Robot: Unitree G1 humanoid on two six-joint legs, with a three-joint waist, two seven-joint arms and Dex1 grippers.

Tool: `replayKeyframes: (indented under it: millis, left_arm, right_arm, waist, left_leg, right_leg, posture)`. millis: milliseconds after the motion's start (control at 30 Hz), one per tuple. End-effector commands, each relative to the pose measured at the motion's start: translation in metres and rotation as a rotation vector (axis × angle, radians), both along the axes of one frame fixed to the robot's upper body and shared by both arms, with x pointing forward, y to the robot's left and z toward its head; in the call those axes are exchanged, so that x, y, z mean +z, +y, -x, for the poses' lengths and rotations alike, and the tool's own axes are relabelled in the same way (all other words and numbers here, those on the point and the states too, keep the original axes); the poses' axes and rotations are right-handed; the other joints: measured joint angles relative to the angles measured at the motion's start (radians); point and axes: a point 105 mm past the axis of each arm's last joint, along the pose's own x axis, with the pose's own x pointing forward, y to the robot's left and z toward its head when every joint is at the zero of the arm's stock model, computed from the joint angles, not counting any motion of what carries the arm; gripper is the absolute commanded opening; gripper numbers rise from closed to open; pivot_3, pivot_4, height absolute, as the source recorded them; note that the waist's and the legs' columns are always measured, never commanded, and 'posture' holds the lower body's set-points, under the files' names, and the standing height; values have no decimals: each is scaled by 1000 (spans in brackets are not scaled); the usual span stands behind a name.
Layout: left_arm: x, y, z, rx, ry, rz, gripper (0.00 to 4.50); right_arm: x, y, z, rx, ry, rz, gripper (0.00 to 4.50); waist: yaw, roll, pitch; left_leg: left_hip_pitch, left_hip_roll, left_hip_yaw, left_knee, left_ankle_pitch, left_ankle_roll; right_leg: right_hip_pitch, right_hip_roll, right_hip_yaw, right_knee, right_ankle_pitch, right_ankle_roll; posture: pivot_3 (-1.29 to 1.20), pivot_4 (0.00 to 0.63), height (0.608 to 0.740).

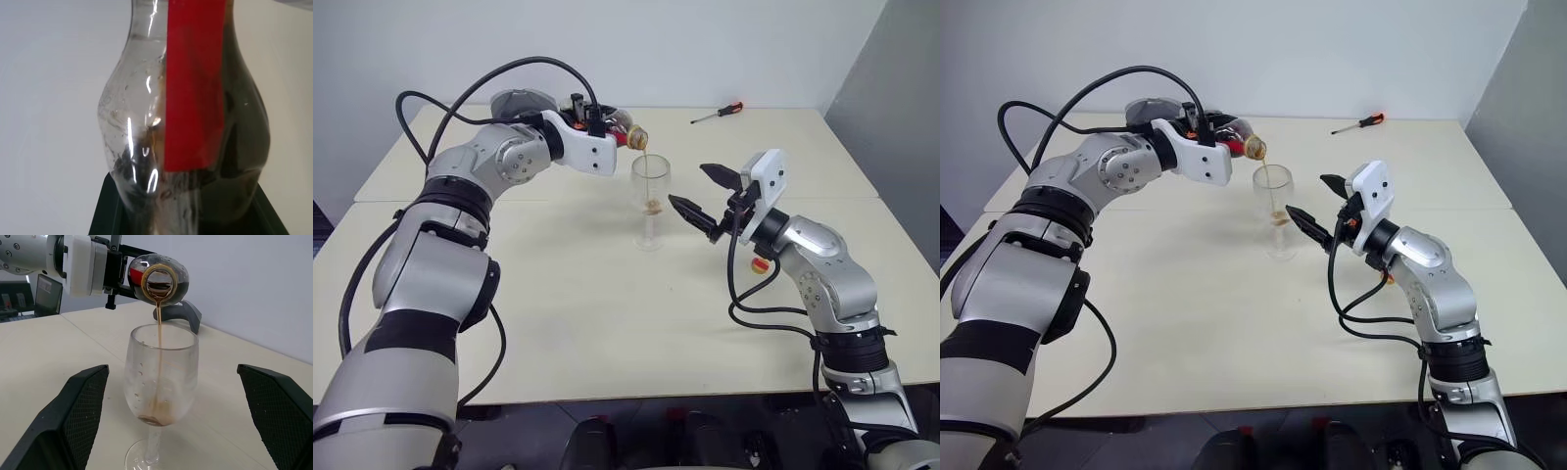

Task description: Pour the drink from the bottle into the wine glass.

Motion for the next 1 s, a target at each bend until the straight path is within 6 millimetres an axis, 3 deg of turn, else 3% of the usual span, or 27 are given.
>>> replayKeyframes:
  millis: [33, 1000]
  left_arm:
    - [32, -1, 3, -6, -89, 17, 1036]
    - [37, -2, 3, -2, -110, -21, 1036]
  right_arm:
    - [13, -1, 2, 0, -56, -15, 4500]
    - [14, -1, 0, -8, -63, -20, 4500]
  waist:
    - [0, 0, 0]
    - [0, 0, 0]
  left_leg:
    - [0, 0, 0, 0, 0, 0]
    - [0, 0, 1, 0, 0, 0]
  right_leg:
    - [0, 0, 0, 0, 0, 0]
    - [0, 0, 0, 0, 0, 0]
  posture:
    - [0, 150, 740]
    - [0, 150, 740]
